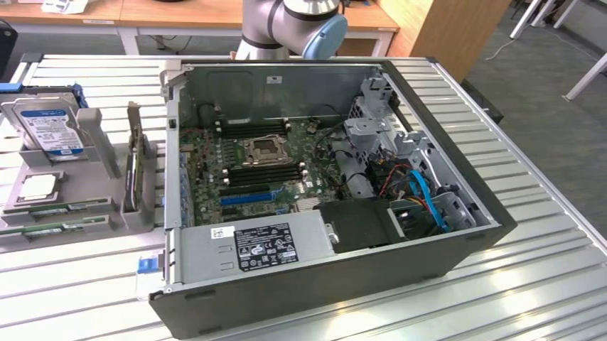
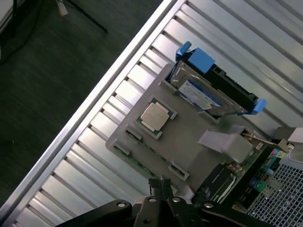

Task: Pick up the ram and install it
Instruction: 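Pick up the ram and move it above insertion slot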

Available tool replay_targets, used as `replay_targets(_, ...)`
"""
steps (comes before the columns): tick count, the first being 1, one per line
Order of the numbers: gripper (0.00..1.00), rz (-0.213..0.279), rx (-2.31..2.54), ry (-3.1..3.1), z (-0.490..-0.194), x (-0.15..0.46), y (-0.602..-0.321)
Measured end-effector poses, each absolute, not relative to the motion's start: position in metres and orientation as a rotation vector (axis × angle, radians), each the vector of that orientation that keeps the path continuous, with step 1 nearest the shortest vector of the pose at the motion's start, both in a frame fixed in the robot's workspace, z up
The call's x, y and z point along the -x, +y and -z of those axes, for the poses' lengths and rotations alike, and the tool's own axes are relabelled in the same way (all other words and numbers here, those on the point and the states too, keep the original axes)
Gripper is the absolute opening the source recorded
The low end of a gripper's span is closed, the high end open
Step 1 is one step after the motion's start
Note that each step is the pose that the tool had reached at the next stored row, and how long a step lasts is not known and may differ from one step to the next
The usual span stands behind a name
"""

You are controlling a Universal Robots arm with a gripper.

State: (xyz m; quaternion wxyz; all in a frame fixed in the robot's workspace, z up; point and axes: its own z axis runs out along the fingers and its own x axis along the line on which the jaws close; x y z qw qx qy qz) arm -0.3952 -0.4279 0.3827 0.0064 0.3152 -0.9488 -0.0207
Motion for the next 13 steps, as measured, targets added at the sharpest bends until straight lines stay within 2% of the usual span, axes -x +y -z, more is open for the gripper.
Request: replay_targets(13,0.1,0.062,-1.328,-2.827,-0.3806,0.3951,-0.4279)
